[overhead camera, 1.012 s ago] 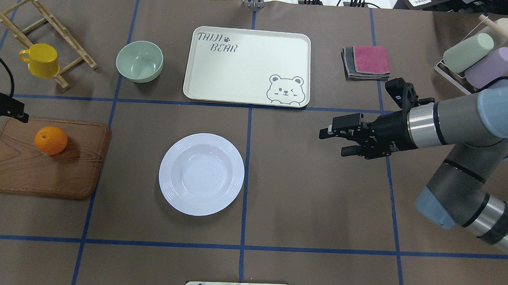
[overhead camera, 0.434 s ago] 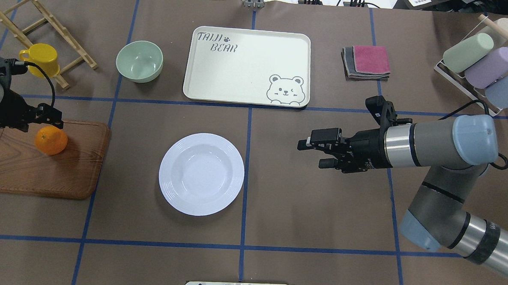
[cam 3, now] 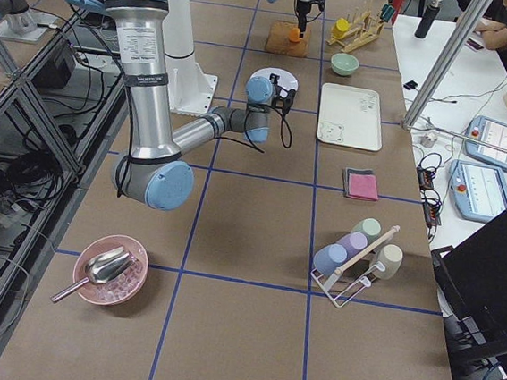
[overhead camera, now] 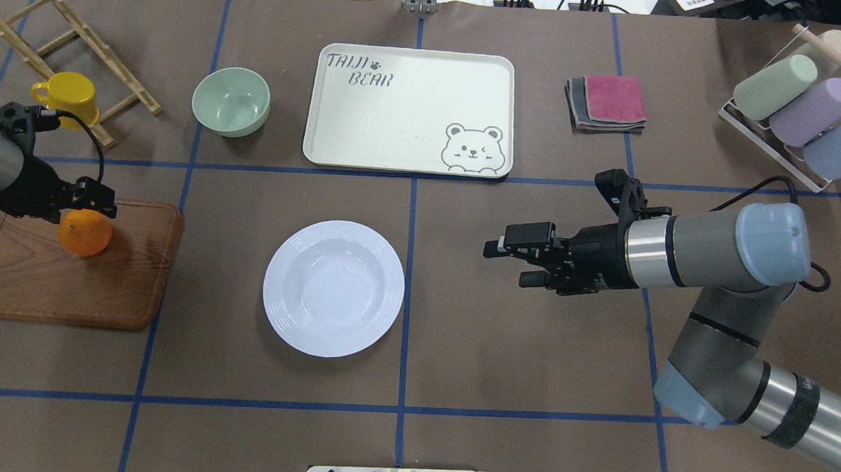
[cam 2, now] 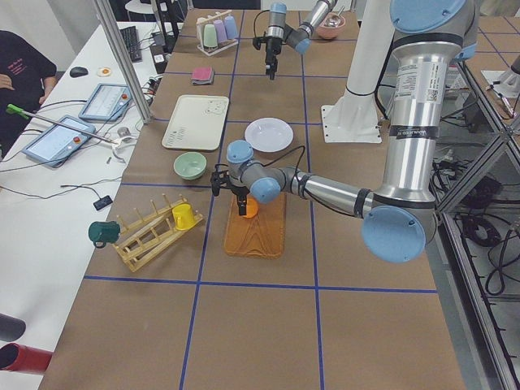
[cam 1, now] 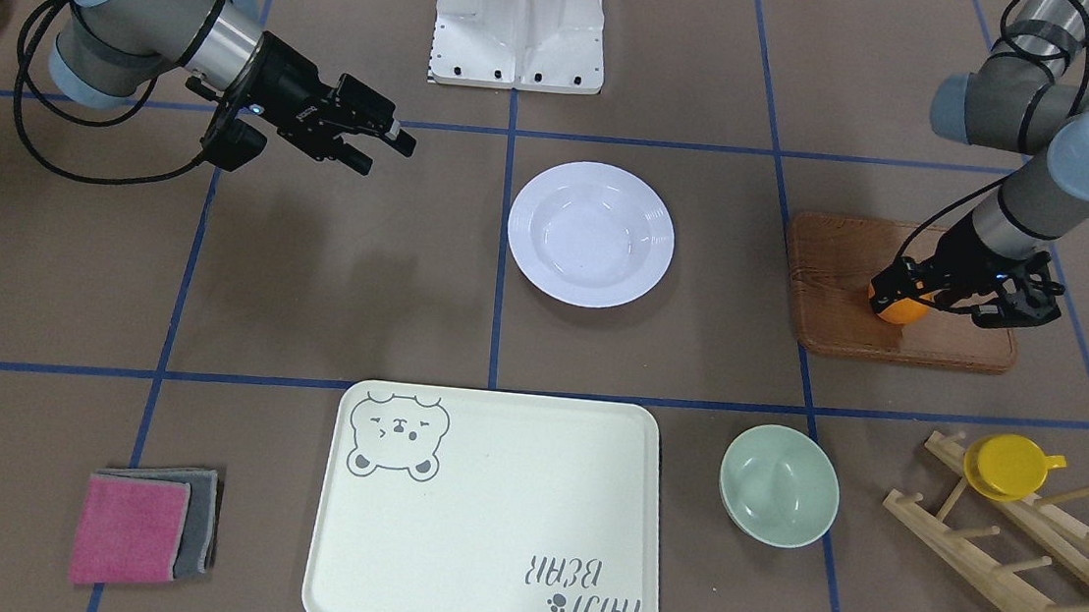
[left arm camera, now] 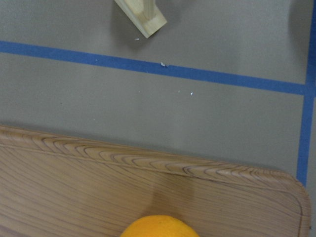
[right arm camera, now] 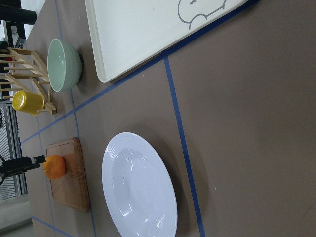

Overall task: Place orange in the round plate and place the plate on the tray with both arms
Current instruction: 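Reach the left gripper to the orange while the right gripper nears the plate, then close the left gripper on the orange and lift it off the wooden board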

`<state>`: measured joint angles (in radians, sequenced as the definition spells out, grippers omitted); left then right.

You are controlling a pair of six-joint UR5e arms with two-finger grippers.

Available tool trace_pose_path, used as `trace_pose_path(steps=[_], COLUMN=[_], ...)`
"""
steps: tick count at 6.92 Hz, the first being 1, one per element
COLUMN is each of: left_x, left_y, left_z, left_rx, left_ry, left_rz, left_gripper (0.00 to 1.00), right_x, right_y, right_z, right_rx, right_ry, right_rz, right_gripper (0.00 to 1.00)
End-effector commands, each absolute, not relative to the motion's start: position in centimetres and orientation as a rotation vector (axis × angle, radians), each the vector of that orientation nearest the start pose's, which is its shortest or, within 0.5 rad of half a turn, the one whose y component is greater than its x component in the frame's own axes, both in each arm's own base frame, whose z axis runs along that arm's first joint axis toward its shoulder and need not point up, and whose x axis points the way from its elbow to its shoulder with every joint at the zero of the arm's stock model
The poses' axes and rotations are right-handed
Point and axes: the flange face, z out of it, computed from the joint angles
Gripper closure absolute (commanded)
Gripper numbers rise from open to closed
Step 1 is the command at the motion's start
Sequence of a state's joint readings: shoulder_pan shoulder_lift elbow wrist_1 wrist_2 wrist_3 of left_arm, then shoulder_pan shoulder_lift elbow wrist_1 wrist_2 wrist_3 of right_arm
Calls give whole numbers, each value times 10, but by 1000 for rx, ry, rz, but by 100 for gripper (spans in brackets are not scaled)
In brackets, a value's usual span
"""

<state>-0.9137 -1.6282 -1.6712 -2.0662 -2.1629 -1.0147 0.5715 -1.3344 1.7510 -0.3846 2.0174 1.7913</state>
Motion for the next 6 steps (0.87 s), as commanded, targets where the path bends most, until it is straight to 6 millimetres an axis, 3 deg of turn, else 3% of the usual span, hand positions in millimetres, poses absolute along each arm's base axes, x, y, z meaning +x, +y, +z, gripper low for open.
trace_pose_path(steps=[1, 3, 4, 6], left_x=[272, 281, 286, 286], left_y=[-472, -465, -462, -462], left_z=[535, 537, 537, 536], left_rx=[-7, -21, -26, -31], left_ry=[847, 844, 843, 844], left_rz=[-136, -122, -112, -121], left_gripper=[1, 2, 4, 20], right_x=[-420, -422, -433, -445], right_y=[-361, -359, -352, -348], right_z=[313, 314, 313, 302], right_rx=[-62, -66, -84, -82], right_ry=[-1607, -1605, -1602, -1615], right_rz=[262, 259, 243, 242], right_gripper=[0, 0, 0, 0])
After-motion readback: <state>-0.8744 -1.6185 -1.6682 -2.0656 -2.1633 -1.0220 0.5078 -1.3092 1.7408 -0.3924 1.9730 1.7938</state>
